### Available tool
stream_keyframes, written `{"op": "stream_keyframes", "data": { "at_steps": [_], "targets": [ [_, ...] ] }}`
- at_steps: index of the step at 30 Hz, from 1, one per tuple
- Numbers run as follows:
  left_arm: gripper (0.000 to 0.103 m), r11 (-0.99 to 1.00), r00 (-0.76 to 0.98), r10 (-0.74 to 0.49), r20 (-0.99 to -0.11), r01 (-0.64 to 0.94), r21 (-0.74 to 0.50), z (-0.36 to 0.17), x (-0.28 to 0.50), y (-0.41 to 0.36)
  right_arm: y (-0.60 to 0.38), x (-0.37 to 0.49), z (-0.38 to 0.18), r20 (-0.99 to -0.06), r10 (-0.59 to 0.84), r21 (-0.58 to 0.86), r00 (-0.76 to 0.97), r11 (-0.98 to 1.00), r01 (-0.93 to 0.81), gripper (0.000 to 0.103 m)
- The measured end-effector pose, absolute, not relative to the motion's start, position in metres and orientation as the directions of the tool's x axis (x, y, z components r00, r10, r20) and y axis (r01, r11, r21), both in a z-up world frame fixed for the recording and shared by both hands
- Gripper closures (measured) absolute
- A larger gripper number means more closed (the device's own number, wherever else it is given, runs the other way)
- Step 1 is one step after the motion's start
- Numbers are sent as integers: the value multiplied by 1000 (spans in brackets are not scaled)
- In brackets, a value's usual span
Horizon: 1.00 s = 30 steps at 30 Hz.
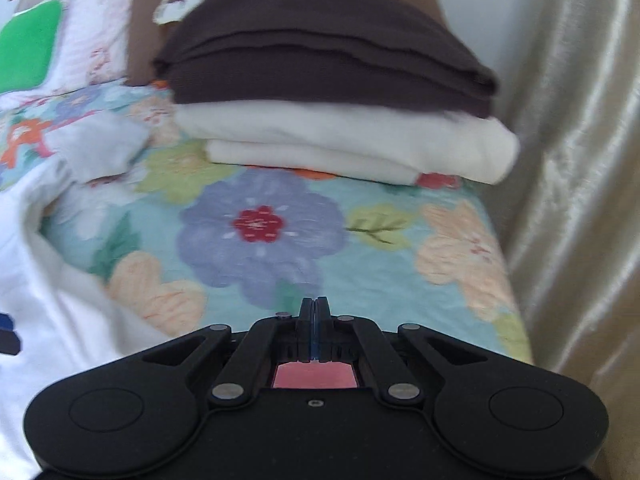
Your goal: Fold clothes
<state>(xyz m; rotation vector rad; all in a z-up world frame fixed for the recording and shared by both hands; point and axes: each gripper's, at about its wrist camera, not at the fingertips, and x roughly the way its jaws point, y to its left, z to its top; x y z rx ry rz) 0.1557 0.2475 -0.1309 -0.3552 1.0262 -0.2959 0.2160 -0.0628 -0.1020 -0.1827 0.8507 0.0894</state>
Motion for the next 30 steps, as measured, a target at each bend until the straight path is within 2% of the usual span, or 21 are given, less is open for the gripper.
{"op": "stream_keyframes", "data": {
  "at_steps": [3,5,7,8,9,13,14,15,16,17,18,20,22,23,24,27,30],
  "targets": [
    [58,889,473,-433,-768,84,-450,-135,166,238,-104,225,-109,-766,-198,-216,611,975,46,102],
    [57,873,468,-459,-755,83,-480,-137,172,234,-125,223,-113,-784,-238,-221,573,970,101,89],
    [57,854,467,-487,-738,79,-514,-138,178,230,-132,206,-112,-797,-168,-164,580,985,60,72],
    [57,844,468,-501,-728,77,-531,-138,182,229,-133,194,-111,-801,-118,-125,587,992,29,58],
    [57,834,475,-511,-716,73,-547,-138,185,229,-133,178,-110,-805,-53,-70,592,997,-7,51],
    [57,838,479,-497,-723,49,-543,-143,199,227,-122,116,-111,-788,220,152,575,975,-164,50],
    [57,844,478,-487,-731,42,-535,-146,201,226,-118,106,-114,-782,265,181,564,963,-202,45],
    [61,848,478,-479,-736,36,-529,-148,203,226,-110,98,-118,-782,305,204,543,949,-239,36],
    [68,847,483,-478,-734,32,-530,-150,204,226,-104,93,-124,-789,338,222,514,936,-274,32],
    [78,842,492,-483,-724,33,-539,-152,206,226,-96,90,-130,-799,353,222,487,926,-306,27],
    [95,834,505,-490,-711,35,-550,-153,208,227,-85,90,-137,-815,347,202,464,921,-334,26],
    [97,831,526,-489,-696,38,-555,-152,214,225,-69,100,-150,-834,289,132,471,932,-339,27],
    [98,840,561,-475,-678,61,-539,-144,223,219,-53,111,-161,-845,231,65,482,939,-337,42],
    [98,848,582,-465,-667,78,-524,-137,227,215,-54,122,-159,-832,210,56,513,953,-299,65],
    [98,856,604,-455,-654,95,-508,-129,232,211,-55,135,-156,-818,184,45,544,965,-257,94],
    [98,854,645,-450,-618,108,-509,-108,249,203,-70,176,-133,-757,65,1,650,995,-97,93],
    [91,831,644,-474,-600,101,-548,-94,261,203,-94,215,-113,-728,20,29,685,1000,1,93]
  ]
}}
